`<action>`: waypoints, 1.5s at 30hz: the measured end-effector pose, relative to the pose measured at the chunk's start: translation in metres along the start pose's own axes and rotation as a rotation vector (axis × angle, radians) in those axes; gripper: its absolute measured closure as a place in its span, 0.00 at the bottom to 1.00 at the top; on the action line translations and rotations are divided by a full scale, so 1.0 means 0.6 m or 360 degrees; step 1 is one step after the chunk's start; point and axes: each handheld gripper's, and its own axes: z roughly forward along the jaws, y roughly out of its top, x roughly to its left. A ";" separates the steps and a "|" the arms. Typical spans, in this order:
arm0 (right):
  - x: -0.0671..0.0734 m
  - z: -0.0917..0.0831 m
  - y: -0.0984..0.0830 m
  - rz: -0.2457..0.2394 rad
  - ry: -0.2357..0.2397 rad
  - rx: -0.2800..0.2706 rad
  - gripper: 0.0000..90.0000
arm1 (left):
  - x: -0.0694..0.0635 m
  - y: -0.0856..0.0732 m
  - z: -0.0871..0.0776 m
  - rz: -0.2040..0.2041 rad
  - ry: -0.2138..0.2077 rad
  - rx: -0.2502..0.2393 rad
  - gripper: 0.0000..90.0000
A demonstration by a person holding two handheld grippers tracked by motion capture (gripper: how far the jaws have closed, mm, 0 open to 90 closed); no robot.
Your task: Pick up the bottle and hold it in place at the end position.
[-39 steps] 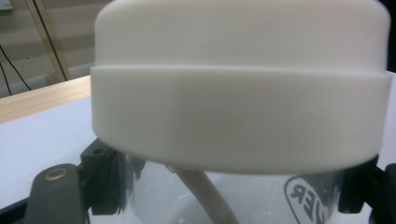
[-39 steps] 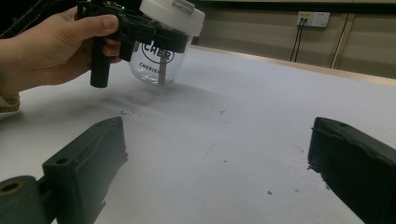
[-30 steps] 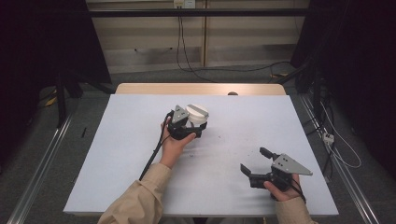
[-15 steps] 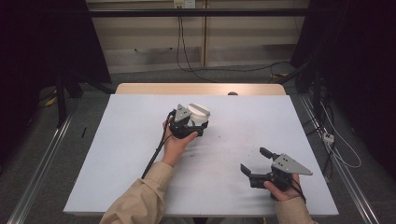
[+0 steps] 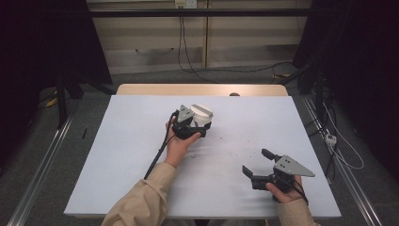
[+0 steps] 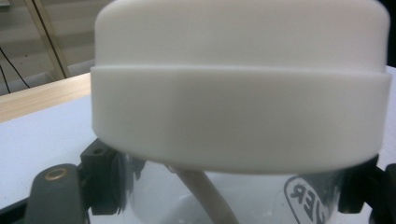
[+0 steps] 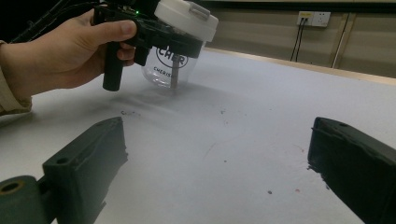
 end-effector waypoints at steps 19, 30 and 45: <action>0.000 0.000 0.000 0.0000 0.0007 -0.0001 0.04 | -0.022 0.004 0.023 0.0012 -0.0038 0.0006 0.21; 0.000 -0.001 0.000 -0.0003 0.0012 -0.0003 0.04 | -0.037 0.006 0.043 0.0037 -0.0048 0.0030 0.21; 0.001 -0.001 0.000 -0.0009 0.0017 -0.0002 0.04 | -0.034 0.004 0.034 0.0066 -0.0091 0.0044 0.20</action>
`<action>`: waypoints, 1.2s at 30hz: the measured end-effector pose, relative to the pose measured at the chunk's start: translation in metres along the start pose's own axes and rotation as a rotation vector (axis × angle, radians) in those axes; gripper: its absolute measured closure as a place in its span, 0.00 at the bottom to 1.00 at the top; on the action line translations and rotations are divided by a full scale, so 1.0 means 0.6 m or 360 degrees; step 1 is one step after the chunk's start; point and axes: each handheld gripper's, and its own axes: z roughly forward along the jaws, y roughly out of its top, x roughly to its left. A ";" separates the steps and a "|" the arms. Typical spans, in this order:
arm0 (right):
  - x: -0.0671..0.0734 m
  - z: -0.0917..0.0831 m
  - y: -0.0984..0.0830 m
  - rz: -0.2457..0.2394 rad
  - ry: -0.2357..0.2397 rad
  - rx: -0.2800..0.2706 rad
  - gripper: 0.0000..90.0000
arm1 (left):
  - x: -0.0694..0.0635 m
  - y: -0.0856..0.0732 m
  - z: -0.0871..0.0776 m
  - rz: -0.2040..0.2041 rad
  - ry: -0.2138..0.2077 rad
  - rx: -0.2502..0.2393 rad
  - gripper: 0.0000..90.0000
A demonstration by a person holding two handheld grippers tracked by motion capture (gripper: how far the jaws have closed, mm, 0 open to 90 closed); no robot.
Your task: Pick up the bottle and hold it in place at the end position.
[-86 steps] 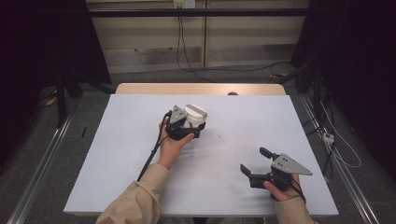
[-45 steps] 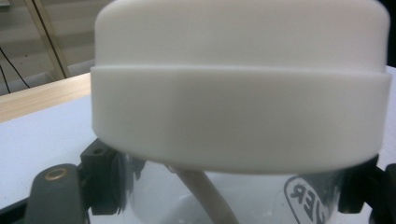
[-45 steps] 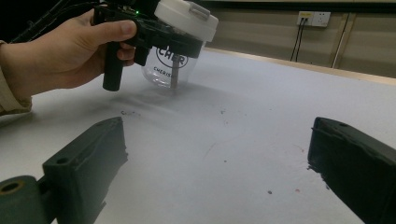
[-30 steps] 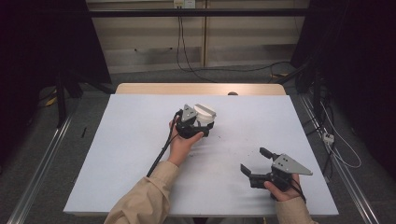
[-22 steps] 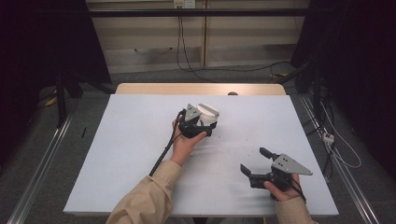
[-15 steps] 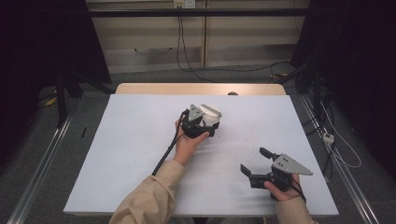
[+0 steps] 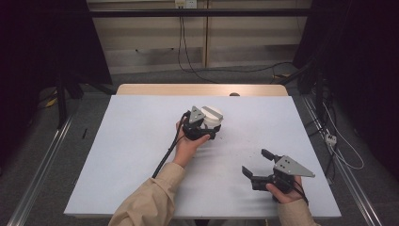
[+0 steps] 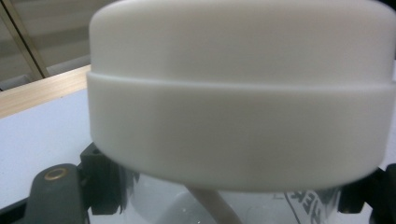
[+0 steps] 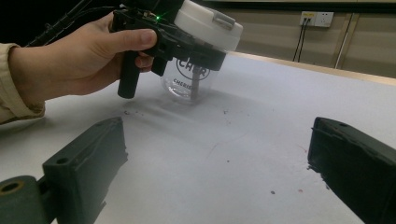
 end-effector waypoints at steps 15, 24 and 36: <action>0.003 0.009 0.001 -0.0004 0.0009 0.0021 0.04 | 0.004 -0.009 -0.024 0.0046 -0.0045 0.0008 0.20; 0.011 0.028 0.010 -0.0007 0.0029 0.0041 0.04 | 0.004 -0.017 -0.038 0.0058 -0.0049 0.0013 0.20; 0.018 0.079 0.036 0.0031 0.0002 0.0070 0.04 | 0.002 -0.026 -0.048 0.0064 -0.0038 -0.0003 0.20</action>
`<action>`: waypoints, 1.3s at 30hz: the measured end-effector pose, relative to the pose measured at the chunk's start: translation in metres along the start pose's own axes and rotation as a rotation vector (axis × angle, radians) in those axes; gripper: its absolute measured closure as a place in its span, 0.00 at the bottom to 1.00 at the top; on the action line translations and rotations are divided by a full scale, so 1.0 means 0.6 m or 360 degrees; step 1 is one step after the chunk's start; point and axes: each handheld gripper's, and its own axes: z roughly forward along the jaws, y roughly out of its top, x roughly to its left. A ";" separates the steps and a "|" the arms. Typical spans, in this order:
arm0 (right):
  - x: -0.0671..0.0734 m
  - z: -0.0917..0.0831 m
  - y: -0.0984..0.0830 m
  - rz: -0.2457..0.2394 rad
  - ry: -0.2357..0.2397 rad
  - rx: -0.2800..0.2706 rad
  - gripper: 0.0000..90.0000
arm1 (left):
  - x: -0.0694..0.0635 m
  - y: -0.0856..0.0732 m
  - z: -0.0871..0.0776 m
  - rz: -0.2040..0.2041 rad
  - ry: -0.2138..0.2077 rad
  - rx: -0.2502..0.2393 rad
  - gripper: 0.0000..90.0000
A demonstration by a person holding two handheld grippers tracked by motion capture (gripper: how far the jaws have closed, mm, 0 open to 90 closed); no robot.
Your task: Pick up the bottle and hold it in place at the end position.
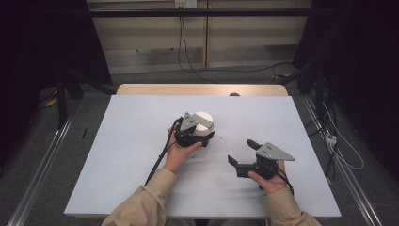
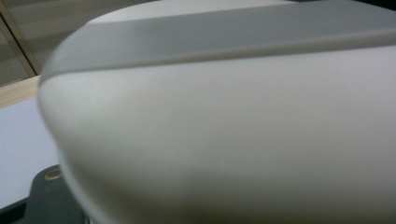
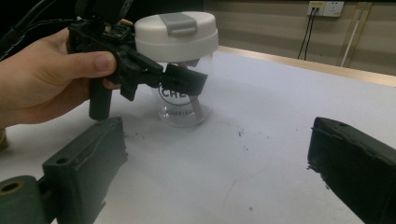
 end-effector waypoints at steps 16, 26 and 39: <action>0.002 0.061 0.048 0.0058 0.0036 0.0054 0.71 | -0.002 -0.002 0.000 -0.0004 0.0023 -0.0007 0.21; -0.004 0.090 0.059 0.0074 0.0132 0.0093 1.00 | -0.003 -0.002 0.000 -0.0004 0.0028 -0.0008 0.21; 0.000 0.113 0.070 0.0037 0.0162 0.0104 1.00 | -0.003 -0.003 0.000 -0.0011 0.0028 -0.0014 0.20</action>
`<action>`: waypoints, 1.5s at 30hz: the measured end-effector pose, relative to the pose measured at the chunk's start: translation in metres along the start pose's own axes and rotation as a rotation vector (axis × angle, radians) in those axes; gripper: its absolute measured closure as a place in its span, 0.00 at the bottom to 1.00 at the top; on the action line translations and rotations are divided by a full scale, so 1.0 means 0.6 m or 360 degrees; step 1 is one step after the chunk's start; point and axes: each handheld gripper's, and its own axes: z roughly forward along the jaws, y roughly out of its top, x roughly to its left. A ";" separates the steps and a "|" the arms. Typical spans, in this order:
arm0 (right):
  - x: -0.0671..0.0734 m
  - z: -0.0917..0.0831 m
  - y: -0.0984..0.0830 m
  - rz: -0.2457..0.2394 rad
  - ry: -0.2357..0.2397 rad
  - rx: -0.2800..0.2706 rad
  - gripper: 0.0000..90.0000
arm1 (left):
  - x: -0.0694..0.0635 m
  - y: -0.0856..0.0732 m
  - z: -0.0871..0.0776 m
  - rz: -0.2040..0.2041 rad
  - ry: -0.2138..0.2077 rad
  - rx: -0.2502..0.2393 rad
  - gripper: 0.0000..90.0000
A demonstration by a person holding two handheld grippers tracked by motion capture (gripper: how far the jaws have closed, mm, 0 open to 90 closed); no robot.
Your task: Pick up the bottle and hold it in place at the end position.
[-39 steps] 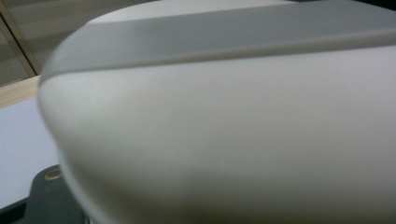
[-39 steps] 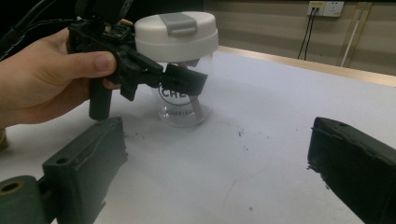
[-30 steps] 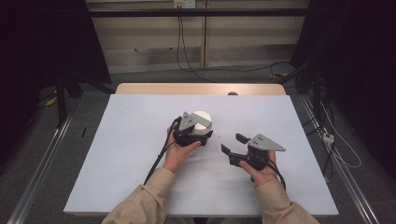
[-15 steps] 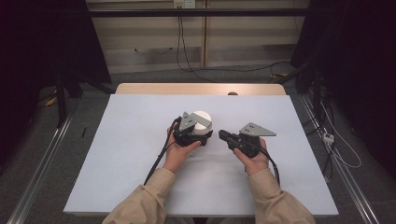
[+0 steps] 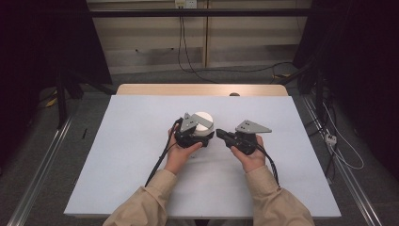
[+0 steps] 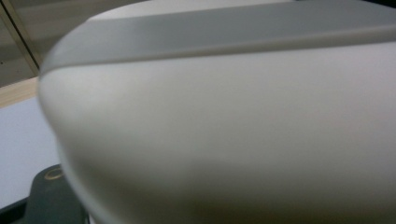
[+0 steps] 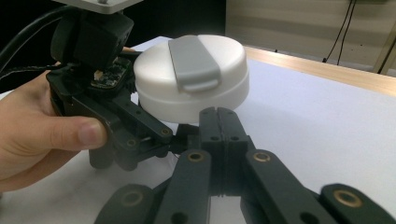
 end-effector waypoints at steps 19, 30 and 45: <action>0.002 0.013 0.004 -0.0037 0.0016 0.0042 1.00 | -0.002 0.001 0.000 0.0016 0.0013 0.0005 0.20; 0.006 0.017 0.009 -0.0067 0.0032 0.0054 1.00 | -0.001 0.000 0.000 0.0012 0.0013 0.0004 0.20; 0.008 0.018 0.012 -0.0080 0.0053 0.0043 1.00 | -0.003 0.000 0.000 -0.0001 0.0015 0.0002 0.21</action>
